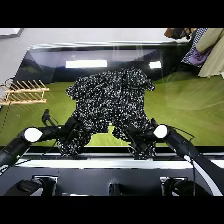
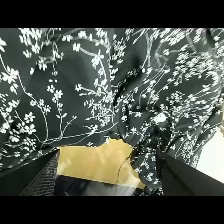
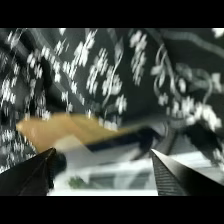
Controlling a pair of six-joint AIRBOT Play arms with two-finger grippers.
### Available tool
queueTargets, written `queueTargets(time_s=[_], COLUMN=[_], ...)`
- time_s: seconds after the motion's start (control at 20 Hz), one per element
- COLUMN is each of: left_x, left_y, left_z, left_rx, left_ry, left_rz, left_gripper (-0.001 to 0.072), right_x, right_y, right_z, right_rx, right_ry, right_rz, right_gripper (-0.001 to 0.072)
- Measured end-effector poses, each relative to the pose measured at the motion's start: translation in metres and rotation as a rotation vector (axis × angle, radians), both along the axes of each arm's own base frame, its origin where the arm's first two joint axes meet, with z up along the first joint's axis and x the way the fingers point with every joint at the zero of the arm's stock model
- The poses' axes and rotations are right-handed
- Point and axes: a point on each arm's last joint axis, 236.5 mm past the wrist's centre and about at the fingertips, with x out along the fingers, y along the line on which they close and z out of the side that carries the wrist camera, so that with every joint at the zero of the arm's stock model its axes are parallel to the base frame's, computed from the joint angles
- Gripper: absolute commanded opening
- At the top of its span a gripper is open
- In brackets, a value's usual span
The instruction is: Fold the clothes and pants, and hang the long-sleeved shirts on hangers.
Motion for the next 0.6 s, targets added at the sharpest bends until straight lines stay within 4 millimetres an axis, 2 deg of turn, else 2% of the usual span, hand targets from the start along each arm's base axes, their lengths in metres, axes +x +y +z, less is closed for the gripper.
queueTargets(time_s=[0.1,0.15,0.2,0.25,0.3,0.35,0.4,0.45,0.6], left_x=[-0.003,-0.004,-0.006,-0.008,-0.009,-0.011,-0.012,-0.012,-0.010], left_y=[-0.008,-0.012,-0.016,-0.020,-0.023,-0.027,-0.030,-0.034,-0.042], left_z=[-0.007,-0.011,-0.014,-0.017,-0.020,-0.023,-0.025,-0.027,-0.032], left_rx=[-0.003,-0.006,-0.009,-0.014,-0.021,-0.024,-0.028,-0.031,-0.047], left_ry=[0.021,0.028,0.041,0.055,0.066,0.075,0.082,0.085,0.091], left_rz=[-0.002,-0.004,-0.007,-0.008,-0.006,-0.009,-0.010,-0.007,0.010], left_gripper=[0.0682,0.0682,0.0682,0.0682,0.0682,0.0682,0.0682,0.0682,0.0682], right_x=[0.010,0.015,0.020,0.025,0.030,0.033,0.036,0.037,0.036], right_y=[0.000,-0.001,-0.002,-0.003,-0.004,-0.005,-0.006,-0.006,-0.006], right_z=[-0.009,-0.012,-0.014,-0.016,-0.018,-0.020,-0.020,-0.021,-0.020], right_rx=[-0.011,-0.014,-0.019,-0.023,-0.028,-0.030,-0.031,-0.033,-0.034], right_ry=[-0.013,-0.020,-0.031,-0.040,-0.052,-0.059,-0.064,-0.066,-0.060], right_rz=[-0.047,-0.069,-0.089,-0.110,-0.125,-0.137,-0.148,-0.153,-0.149], right_gripper=[0.0660,0.0599,0.0579,0.0512,0.0367,0.0158,0.0059,0.0021,0.0022])
